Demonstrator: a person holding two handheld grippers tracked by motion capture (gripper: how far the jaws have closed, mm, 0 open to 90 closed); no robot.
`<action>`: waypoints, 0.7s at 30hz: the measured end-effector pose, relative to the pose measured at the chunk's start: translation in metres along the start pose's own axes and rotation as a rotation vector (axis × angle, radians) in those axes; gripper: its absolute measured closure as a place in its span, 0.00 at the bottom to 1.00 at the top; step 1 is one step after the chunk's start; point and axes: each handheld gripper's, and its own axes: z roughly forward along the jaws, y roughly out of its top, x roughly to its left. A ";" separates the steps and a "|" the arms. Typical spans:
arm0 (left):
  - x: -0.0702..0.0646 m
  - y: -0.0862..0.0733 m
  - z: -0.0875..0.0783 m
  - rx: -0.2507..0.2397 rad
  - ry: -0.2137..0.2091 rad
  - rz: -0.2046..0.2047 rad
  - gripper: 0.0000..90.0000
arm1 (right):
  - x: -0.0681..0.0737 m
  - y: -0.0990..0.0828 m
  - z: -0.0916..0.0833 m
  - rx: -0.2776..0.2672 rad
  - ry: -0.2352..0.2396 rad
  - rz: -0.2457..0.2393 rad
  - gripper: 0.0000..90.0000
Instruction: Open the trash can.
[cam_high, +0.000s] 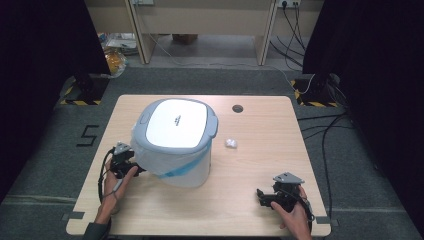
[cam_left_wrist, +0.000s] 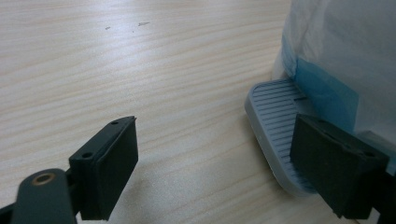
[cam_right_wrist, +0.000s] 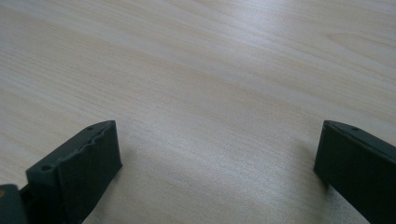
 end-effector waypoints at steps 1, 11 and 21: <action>-0.001 0.000 0.000 0.002 0.005 0.008 0.16 | 0.000 0.000 0.000 0.000 0.000 -0.001 0.00; -0.008 -0.001 -0.003 0.007 0.035 0.037 0.23 | 0.000 0.000 0.000 0.001 -0.001 -0.001 0.00; -0.011 -0.005 -0.003 0.044 0.047 0.060 0.23 | 0.000 0.000 0.000 -0.001 0.000 -0.002 0.00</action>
